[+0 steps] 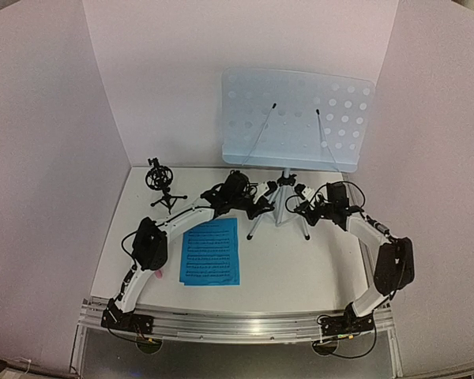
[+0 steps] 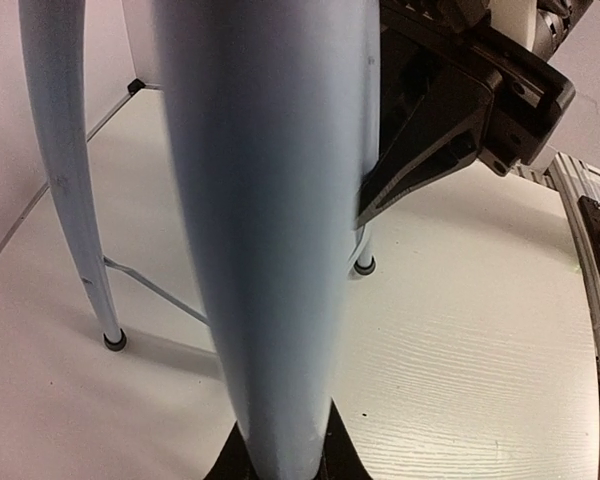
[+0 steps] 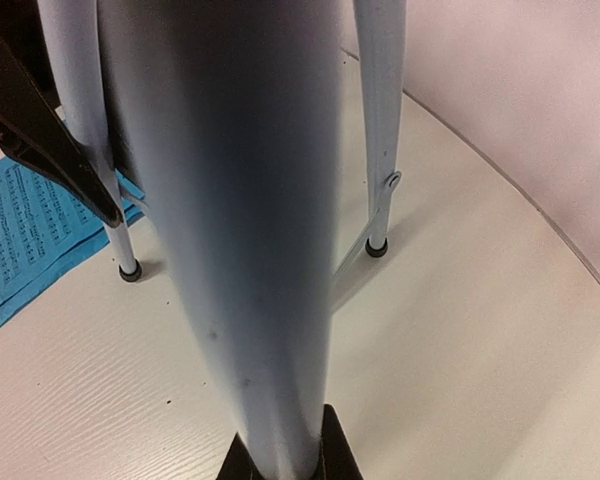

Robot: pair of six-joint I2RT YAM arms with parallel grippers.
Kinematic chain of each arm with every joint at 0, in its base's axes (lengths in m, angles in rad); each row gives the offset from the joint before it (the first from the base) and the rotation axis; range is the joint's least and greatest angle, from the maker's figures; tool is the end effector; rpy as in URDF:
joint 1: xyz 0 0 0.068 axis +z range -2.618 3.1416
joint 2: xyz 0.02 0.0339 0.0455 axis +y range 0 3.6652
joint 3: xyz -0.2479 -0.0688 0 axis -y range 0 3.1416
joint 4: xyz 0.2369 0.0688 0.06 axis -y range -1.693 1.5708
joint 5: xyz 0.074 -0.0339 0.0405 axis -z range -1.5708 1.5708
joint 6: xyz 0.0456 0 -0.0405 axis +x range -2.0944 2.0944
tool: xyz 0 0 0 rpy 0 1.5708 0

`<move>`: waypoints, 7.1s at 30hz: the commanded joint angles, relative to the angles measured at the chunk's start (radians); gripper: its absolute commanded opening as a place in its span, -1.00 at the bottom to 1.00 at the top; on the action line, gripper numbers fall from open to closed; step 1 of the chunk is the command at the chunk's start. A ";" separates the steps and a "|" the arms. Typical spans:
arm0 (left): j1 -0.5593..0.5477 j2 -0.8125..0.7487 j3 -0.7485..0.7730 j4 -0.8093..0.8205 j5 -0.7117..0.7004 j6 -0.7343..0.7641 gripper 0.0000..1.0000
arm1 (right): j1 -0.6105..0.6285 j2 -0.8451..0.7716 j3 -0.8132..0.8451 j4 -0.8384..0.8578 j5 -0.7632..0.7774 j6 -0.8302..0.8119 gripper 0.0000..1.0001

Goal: Set up the instrument practice props

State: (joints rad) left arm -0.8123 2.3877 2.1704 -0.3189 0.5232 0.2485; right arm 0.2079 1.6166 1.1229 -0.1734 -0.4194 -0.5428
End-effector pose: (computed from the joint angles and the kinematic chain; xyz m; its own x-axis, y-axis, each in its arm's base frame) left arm 0.3567 -0.4095 0.2327 -0.1133 0.4293 -0.8960 0.9822 0.1841 -0.0360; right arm 0.3477 0.0923 0.2302 -0.2593 -0.5369 -0.8028 -0.7422 0.6427 -0.1901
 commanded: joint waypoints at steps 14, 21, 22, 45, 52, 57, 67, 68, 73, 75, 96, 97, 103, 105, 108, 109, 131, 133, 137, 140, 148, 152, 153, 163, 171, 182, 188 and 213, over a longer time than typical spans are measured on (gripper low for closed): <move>-0.002 -0.099 -0.065 -0.150 0.021 0.141 -1.00 | -0.130 -0.116 -0.081 -0.140 0.223 0.093 -1.00; -0.002 -0.132 -0.141 -0.157 0.024 0.140 -1.00 | -0.133 -0.111 -0.077 -0.157 0.177 0.094 -1.00; -0.002 -0.140 -0.152 -0.164 0.025 0.149 -1.00 | -0.133 -0.111 -0.075 -0.160 0.174 0.093 -1.00; -0.007 -0.110 -0.123 -0.104 0.086 0.157 -1.00 | -0.144 -0.226 0.032 -0.298 -0.027 0.194 0.06; -0.001 -0.096 -0.090 -0.117 0.145 0.132 -1.00 | -0.200 -0.110 0.211 -0.403 -0.228 0.270 0.40; 0.014 -0.077 -0.055 -0.139 0.200 0.073 -1.00 | -0.243 -0.023 0.283 -0.384 -0.368 0.189 0.45; 0.022 -0.045 -0.010 -0.155 0.244 0.011 -1.00 | -0.248 0.151 0.469 -0.380 -0.657 -0.055 0.42; 0.022 -0.042 -0.010 -0.149 0.243 0.014 -1.00 | -0.247 0.158 0.481 -0.379 -0.670 -0.074 0.42; 0.025 -0.023 -0.011 -0.116 0.254 0.007 -1.00 | -0.231 0.196 0.544 -0.366 -0.692 -0.117 0.42; 0.026 -0.020 -0.015 -0.115 0.263 0.007 -1.00 | -0.222 0.228 0.576 -0.365 -0.719 -0.121 0.40; 0.033 -0.014 -0.013 -0.105 0.229 0.038 -1.00 | -0.117 0.380 0.705 -0.368 -0.954 -0.341 0.20; 0.033 -0.014 -0.014 -0.102 0.229 0.038 -1.00 | -0.116 0.377 0.704 -0.368 -0.957 -0.342 0.14; 0.035 -0.012 -0.010 -0.096 0.218 0.045 -1.00 | -0.108 0.378 0.708 -0.370 -0.954 -0.338 -0.42; 0.036 -0.012 -0.012 -0.095 0.214 0.048 -1.00 | -0.105 0.374 0.690 -0.370 -0.956 -0.337 -0.47; 0.038 -0.013 -0.013 -0.101 0.211 0.054 -1.00 | -0.098 0.360 0.668 -0.370 -0.964 -0.339 -0.49; 0.038 -0.013 -0.014 -0.104 0.211 0.057 -1.00 | -0.094 0.354 0.661 -0.370 -0.960 -0.342 -0.49; 0.039 -0.018 -0.023 -0.124 0.181 0.084 -1.00 | -0.081 0.264 0.564 -0.368 -0.992 0.013 -0.94; 0.039 -0.018 -0.022 -0.125 0.178 0.085 -1.00 | -0.081 0.263 0.560 -0.368 -0.982 0.100 -0.93; 0.039 -0.019 -0.024 -0.127 0.174 0.094 -1.00 | -0.079 0.274 0.579 -0.367 -0.964 0.319 -0.95; 0.039 -0.018 -0.023 -0.127 0.172 0.096 -1.00 | -0.071 0.272 0.584 -0.367 -0.970 0.439 -0.97; 0.039 -0.023 -0.025 -0.127 0.161 0.109 -1.00 | -0.062 0.235 0.562 -0.366 -0.955 0.643 -0.82; 0.038 -0.025 -0.025 -0.129 0.158 0.111 -1.00 | -0.061 0.230 0.580 -0.365 -0.950 0.758 -0.71; 0.038 -0.025 -0.026 -0.129 0.157 0.113 -1.00 | -0.061 0.229 0.586 -0.364 -0.953 0.783 -0.69; 0.036 -0.029 -0.033 -0.132 0.149 0.126 -1.00 | -0.062 0.212 0.610 -0.363 -0.937 1.003 -0.60; 0.036 -0.034 -0.036 -0.135 0.140 0.142 -1.00 | -0.061 0.201 0.620 -0.363 -0.912 1.190 -0.57; 0.036 -0.037 -0.036 -0.132 0.135 0.152 -1.00 | -0.062 0.126 0.588 -0.366 -0.894 1.272 -0.56; 0.036 -0.035 -0.037 -0.134 0.135 0.150 -1.00 | -0.073 0.121 0.571 -0.372 -0.854 1.234 -0.49; 0.038 -0.020 -0.071 -0.012 0.219 0.062 -1.00 | -0.229 -0.005 0.042 0.574 -0.521 -0.060 0.04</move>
State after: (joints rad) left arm -0.7816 2.3566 2.1185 -0.3988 0.7592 0.3389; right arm -0.0297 1.6846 1.3416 -0.1214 -0.9919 -0.3241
